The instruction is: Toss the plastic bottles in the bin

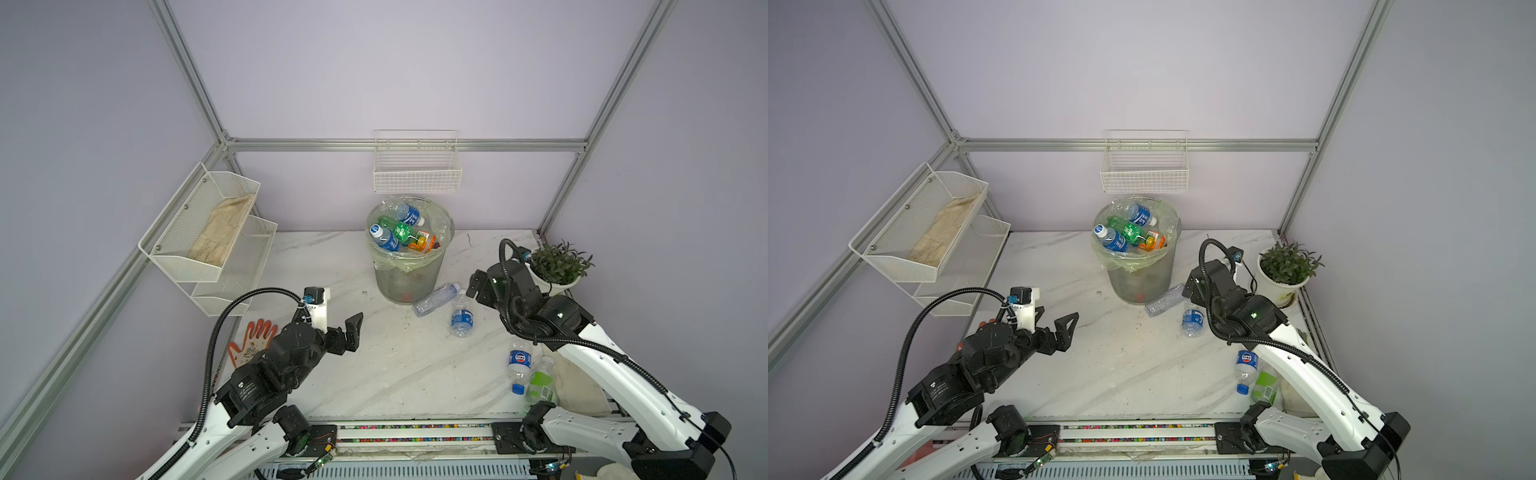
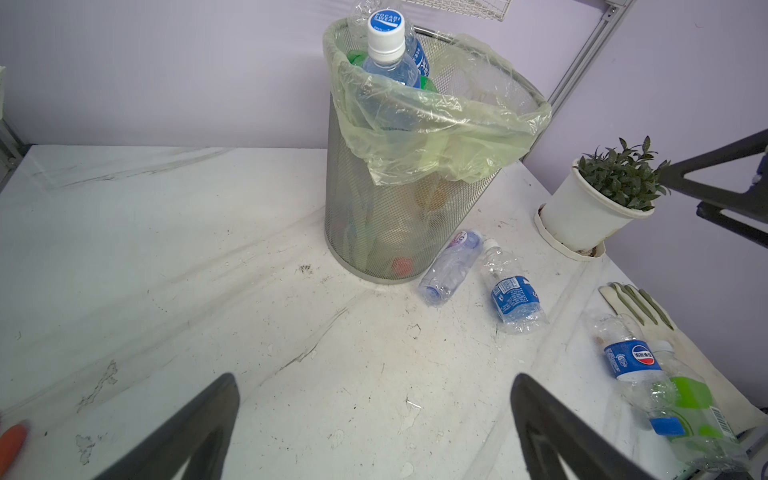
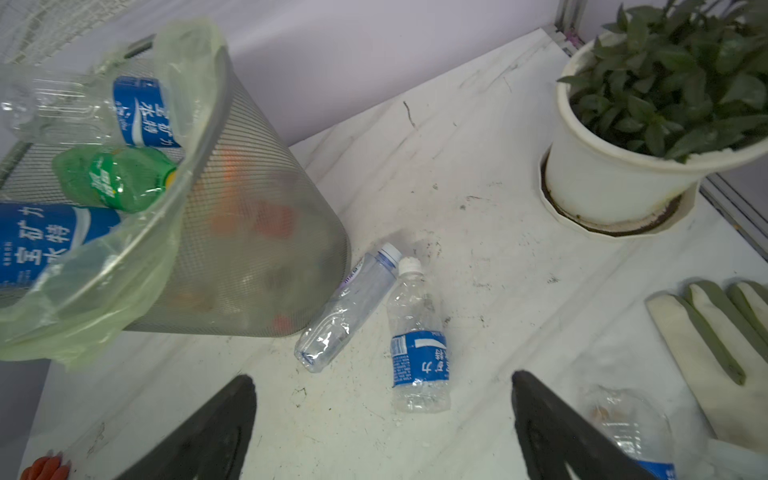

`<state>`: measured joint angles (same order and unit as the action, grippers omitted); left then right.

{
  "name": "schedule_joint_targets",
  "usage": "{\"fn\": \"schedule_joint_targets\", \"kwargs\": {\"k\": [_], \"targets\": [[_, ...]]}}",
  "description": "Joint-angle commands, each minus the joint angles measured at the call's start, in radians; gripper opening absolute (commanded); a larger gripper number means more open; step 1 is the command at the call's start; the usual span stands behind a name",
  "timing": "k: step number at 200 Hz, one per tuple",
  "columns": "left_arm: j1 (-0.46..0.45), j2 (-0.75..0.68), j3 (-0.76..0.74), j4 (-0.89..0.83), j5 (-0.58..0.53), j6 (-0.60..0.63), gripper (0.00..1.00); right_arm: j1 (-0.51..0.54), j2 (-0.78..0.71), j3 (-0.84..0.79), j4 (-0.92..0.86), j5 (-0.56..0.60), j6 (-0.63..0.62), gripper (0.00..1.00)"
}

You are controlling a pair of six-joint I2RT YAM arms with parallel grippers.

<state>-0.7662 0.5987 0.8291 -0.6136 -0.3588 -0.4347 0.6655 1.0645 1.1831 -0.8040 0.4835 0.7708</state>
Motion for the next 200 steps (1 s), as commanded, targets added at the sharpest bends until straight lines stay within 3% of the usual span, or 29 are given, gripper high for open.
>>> {"fn": "schedule_joint_targets", "kwargs": {"k": [1,38,61,83,114,158,200], "targets": [[0.001,-0.002,0.027,0.050,0.025,-0.001,1.00,-0.007,-0.042,-0.055,-0.152,0.089,0.210,0.98],[0.001,-0.004,0.017,0.063,0.029,-0.001,1.00,-0.015,0.088,-0.101,-0.418,0.094,0.487,0.97],[0.001,-0.009,0.014,0.065,0.033,-0.004,1.00,-0.028,0.222,-0.122,-0.514,0.060,0.544,0.97],[0.001,-0.022,0.008,0.065,0.032,-0.004,1.00,-0.031,0.251,-0.187,-0.494,-0.002,0.577,0.97],[0.001,-0.048,-0.004,0.064,0.027,-0.001,1.00,-0.098,0.213,-0.249,-0.455,-0.034,0.558,0.97],[0.001,-0.062,-0.009,0.057,0.023,-0.001,1.00,-0.265,0.204,-0.286,-0.323,-0.089,0.364,0.97],[0.001,-0.083,-0.015,0.042,0.014,0.000,1.00,-0.352,0.255,-0.312,-0.223,-0.120,0.277,0.97]]}}
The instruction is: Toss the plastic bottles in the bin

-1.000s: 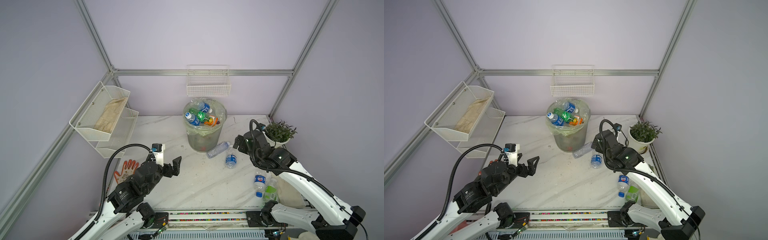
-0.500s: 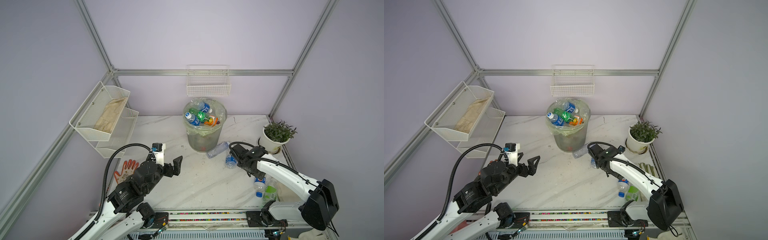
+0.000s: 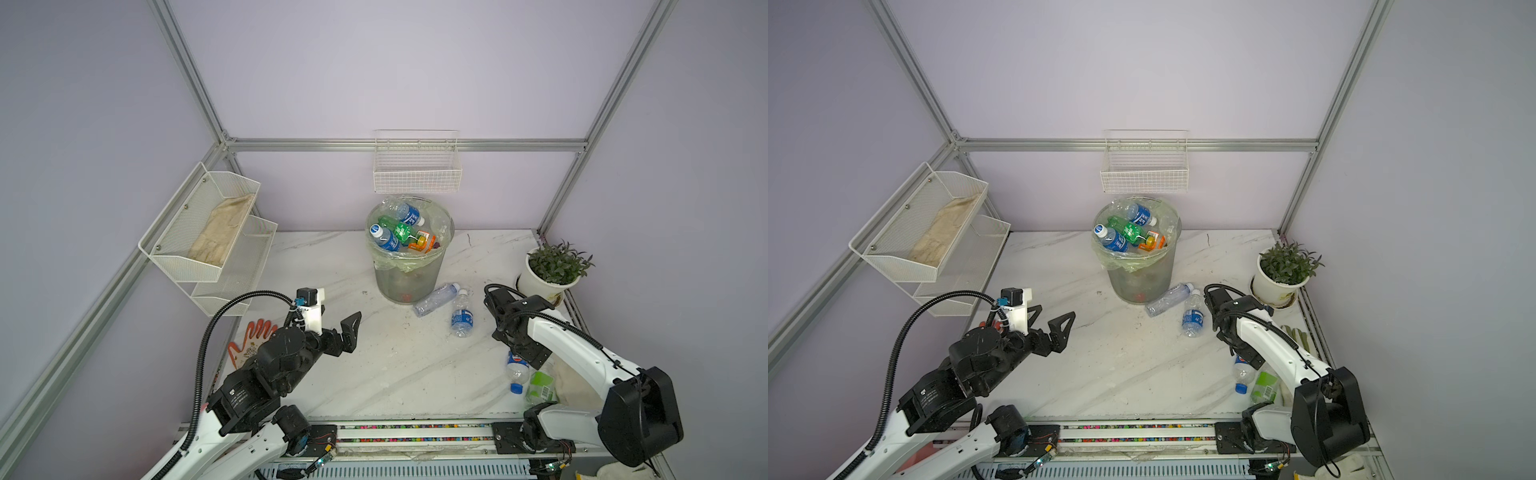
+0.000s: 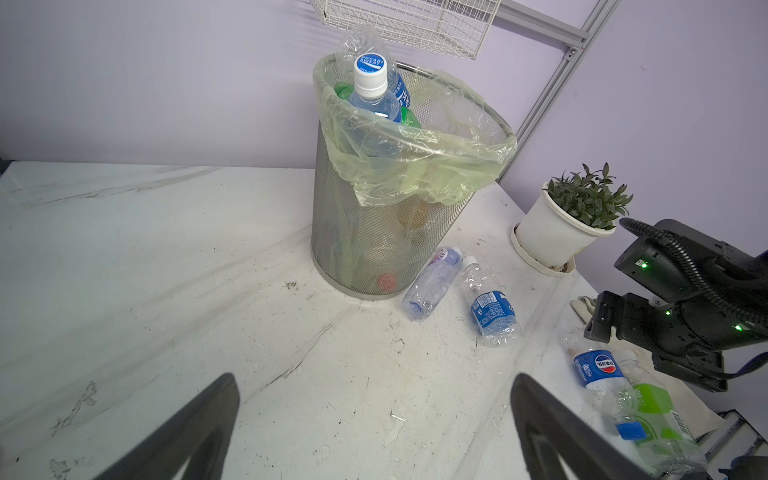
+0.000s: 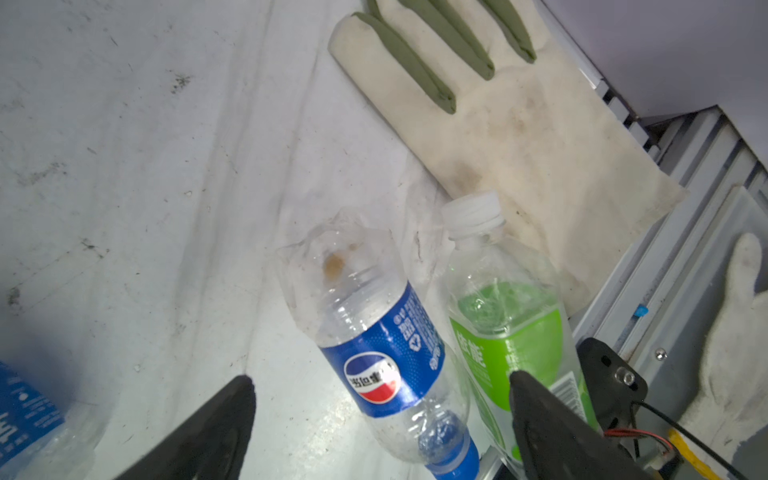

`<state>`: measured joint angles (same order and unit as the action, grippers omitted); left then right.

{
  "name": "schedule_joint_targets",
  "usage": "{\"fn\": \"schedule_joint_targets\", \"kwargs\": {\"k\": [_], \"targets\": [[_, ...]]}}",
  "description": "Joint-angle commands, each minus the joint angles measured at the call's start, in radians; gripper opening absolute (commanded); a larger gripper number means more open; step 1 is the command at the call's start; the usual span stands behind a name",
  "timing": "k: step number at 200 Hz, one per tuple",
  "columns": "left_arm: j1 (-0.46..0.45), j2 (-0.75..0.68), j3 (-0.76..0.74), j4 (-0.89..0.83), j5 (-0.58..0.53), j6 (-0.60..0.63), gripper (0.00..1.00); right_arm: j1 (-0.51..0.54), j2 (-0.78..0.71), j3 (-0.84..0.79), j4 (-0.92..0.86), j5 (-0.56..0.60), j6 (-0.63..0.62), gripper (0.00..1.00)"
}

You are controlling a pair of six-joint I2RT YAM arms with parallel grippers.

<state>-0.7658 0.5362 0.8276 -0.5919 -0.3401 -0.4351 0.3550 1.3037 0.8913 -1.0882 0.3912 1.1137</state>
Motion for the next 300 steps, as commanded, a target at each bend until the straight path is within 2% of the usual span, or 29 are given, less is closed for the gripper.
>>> {"fn": "schedule_joint_targets", "kwargs": {"k": [1,37,100,170,233,300], "targets": [[0.000,-0.021,-0.013,0.019,-0.005,0.001,1.00,-0.044,0.016,-0.022,0.064,-0.028,-0.068,0.97],[0.000,-0.041,-0.018,0.004,-0.022,0.005,1.00,-0.101,0.025,-0.035,0.140,-0.057,-0.141,0.97],[0.000,-0.022,-0.010,0.004,-0.032,0.015,1.00,-0.106,0.003,-0.051,0.239,-0.114,-0.215,0.95],[0.000,-0.008,0.000,0.006,-0.040,0.025,1.00,-0.106,0.090,-0.103,0.338,-0.165,-0.232,0.92],[0.000,0.002,0.002,0.010,-0.053,0.032,1.00,-0.105,0.075,-0.141,0.395,-0.204,-0.241,0.83],[0.000,0.003,0.001,0.011,-0.050,0.030,1.00,-0.106,0.075,-0.114,0.379,-0.198,-0.241,0.83]]}}
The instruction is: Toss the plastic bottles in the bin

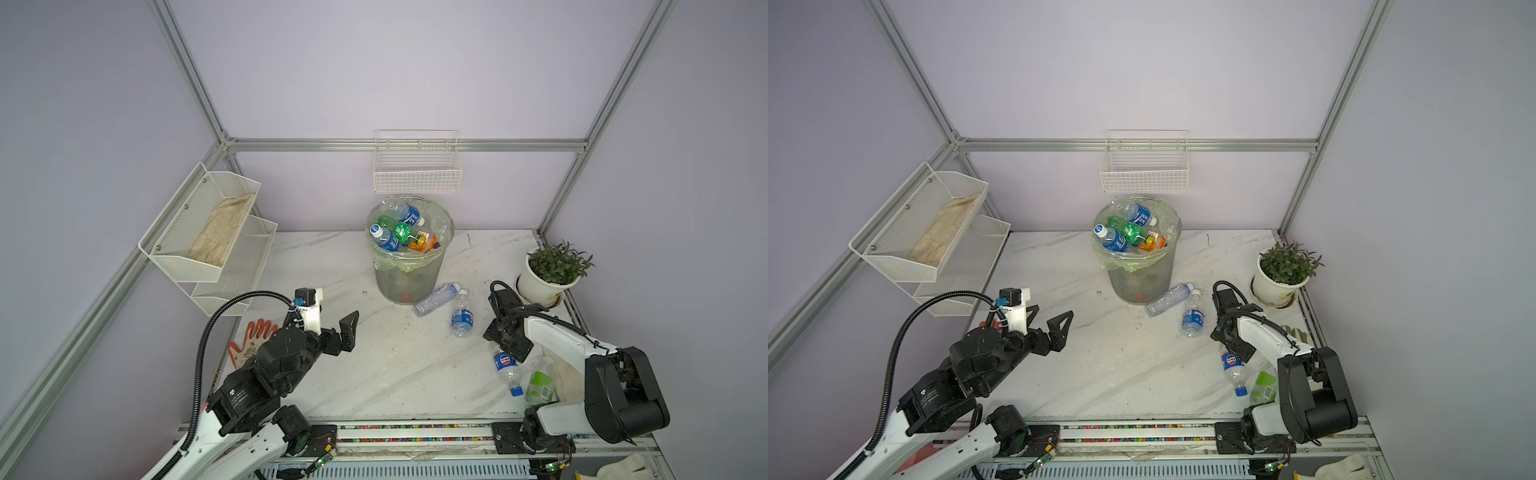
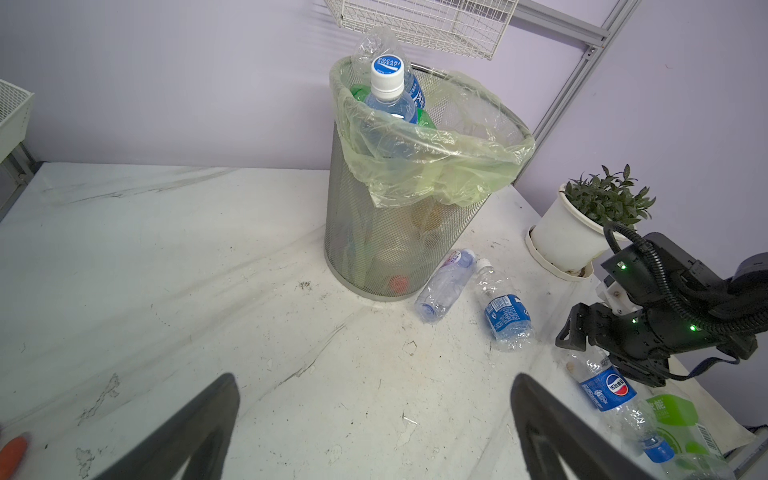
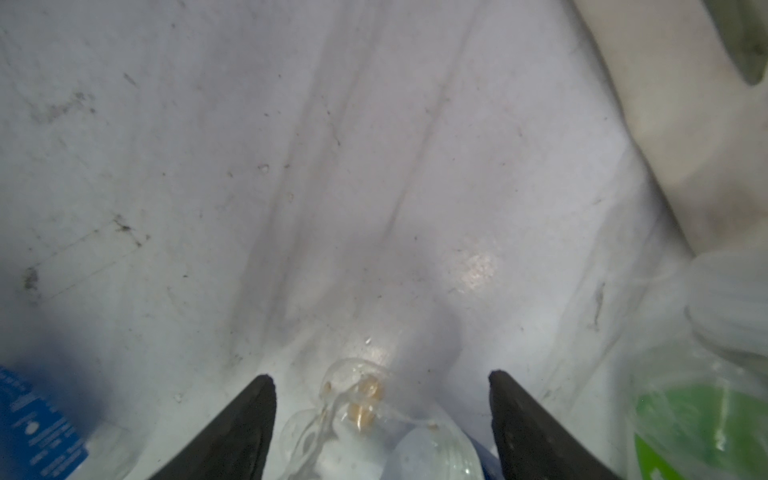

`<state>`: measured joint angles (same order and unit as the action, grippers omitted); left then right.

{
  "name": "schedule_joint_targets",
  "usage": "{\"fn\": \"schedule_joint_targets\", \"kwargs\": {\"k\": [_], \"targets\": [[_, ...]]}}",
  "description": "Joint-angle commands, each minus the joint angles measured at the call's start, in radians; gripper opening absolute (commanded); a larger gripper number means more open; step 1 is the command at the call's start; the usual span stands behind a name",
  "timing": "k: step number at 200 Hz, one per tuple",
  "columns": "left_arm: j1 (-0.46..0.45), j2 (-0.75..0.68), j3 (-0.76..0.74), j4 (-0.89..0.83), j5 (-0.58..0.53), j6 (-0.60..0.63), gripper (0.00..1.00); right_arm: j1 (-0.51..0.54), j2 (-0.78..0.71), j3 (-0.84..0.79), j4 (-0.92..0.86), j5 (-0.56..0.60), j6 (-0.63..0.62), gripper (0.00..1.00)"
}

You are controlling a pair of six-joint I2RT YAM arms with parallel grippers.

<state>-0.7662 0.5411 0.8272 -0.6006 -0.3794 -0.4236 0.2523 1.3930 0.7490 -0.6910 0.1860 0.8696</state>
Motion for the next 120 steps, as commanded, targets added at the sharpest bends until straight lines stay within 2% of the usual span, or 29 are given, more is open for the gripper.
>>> {"fn": "schedule_joint_targets", "kwargs": {"k": [1,68,120], "targets": [[0.001,-0.001,0.002,0.019,-0.011,0.019,1.00,-0.003,-0.014,0.030,-0.019,0.007,0.004,0.83],[0.001,-0.014,0.010,0.015,-0.011,0.020,1.00,-0.003,-0.156,0.094,-0.142,0.061,-0.005,0.86],[0.000,-0.006,0.015,0.015,-0.007,0.013,1.00,-0.002,-0.368,0.065,-0.193,0.029,-0.036,0.87]]}}
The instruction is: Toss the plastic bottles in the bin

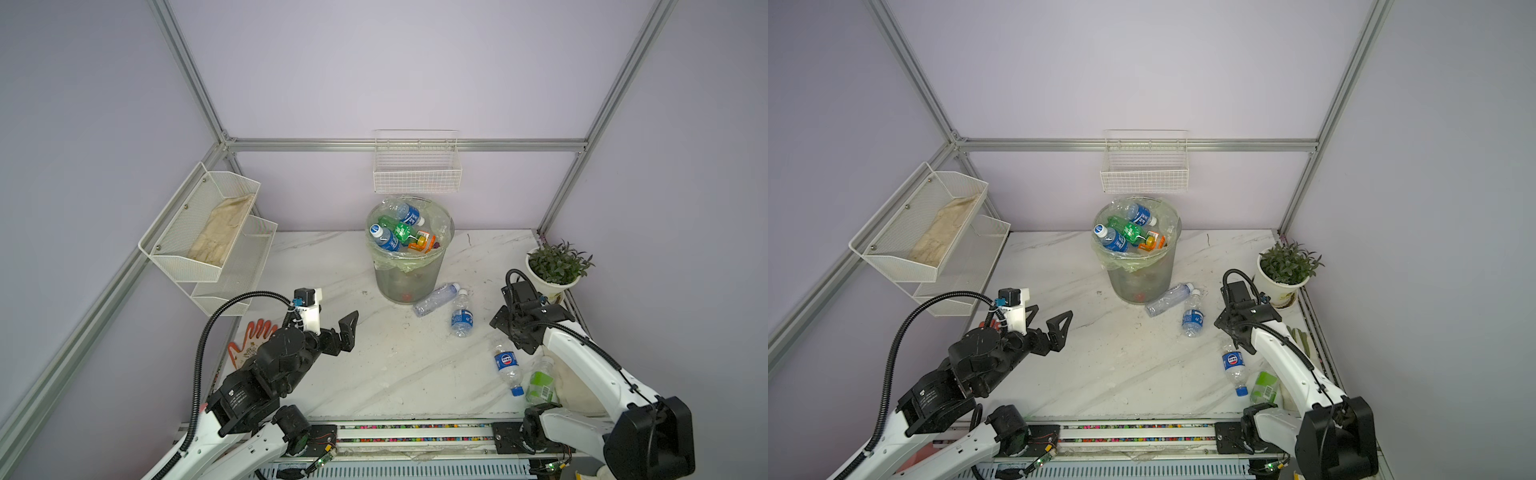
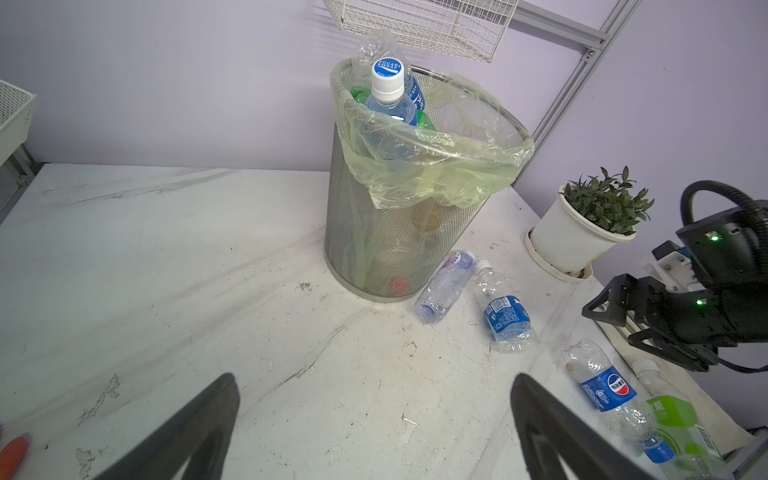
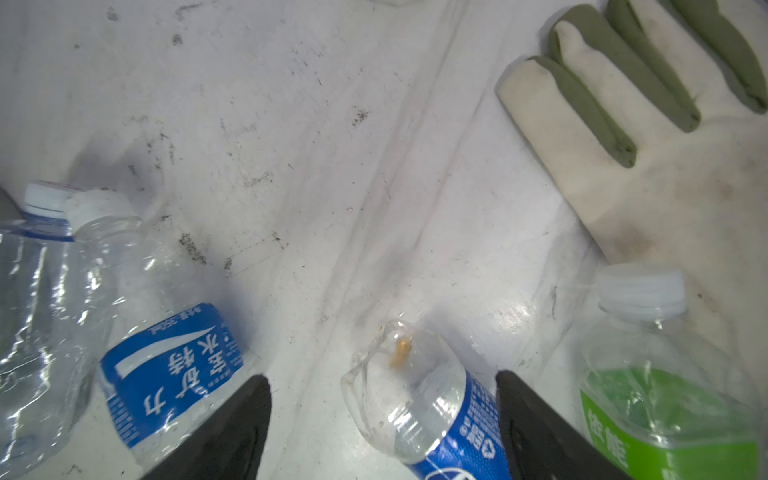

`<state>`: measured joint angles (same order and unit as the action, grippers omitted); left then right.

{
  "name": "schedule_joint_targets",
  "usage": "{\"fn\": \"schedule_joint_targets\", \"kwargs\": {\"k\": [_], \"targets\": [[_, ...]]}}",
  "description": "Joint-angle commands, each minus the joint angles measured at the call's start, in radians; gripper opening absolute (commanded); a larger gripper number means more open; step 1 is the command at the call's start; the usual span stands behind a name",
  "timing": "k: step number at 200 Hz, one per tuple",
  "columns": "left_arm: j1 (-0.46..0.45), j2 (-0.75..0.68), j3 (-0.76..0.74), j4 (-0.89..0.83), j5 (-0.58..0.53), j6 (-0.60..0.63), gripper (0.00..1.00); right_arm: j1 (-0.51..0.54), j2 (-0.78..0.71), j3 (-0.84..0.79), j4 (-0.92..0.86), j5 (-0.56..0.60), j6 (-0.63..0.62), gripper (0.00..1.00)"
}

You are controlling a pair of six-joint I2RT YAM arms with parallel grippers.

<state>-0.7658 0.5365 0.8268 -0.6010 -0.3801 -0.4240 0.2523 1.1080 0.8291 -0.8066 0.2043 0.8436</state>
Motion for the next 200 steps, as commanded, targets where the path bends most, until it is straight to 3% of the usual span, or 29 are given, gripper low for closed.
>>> {"fn": "schedule_joint_targets", "kwargs": {"k": [1,47,112,130,160,200], "targets": [[0.000,-0.001,0.015,0.015,-0.006,0.014,1.00,-0.002,-0.086,-0.016,-0.078,0.012,-0.010,0.87],[0.000,0.012,0.005,0.028,0.013,-0.011,1.00,0.000,-0.148,-0.063,-0.120,-0.011,-0.007,0.85],[-0.017,0.123,-0.026,0.092,0.169,-0.099,1.00,0.027,-0.122,-0.058,-0.111,-0.021,-0.015,0.84],[-0.107,0.193,-0.068,0.173,0.172,-0.150,1.00,0.037,-0.112,-0.053,-0.088,-0.044,-0.009,0.84],[-0.330,0.405,-0.065,0.332,0.066,-0.211,1.00,0.038,-0.099,0.016,-0.099,-0.013,-0.009,0.84],[-0.448,0.808,0.165,0.377,0.089,-0.320,1.00,0.039,-0.075,0.240,-0.236,0.143,0.012,0.86]]}}
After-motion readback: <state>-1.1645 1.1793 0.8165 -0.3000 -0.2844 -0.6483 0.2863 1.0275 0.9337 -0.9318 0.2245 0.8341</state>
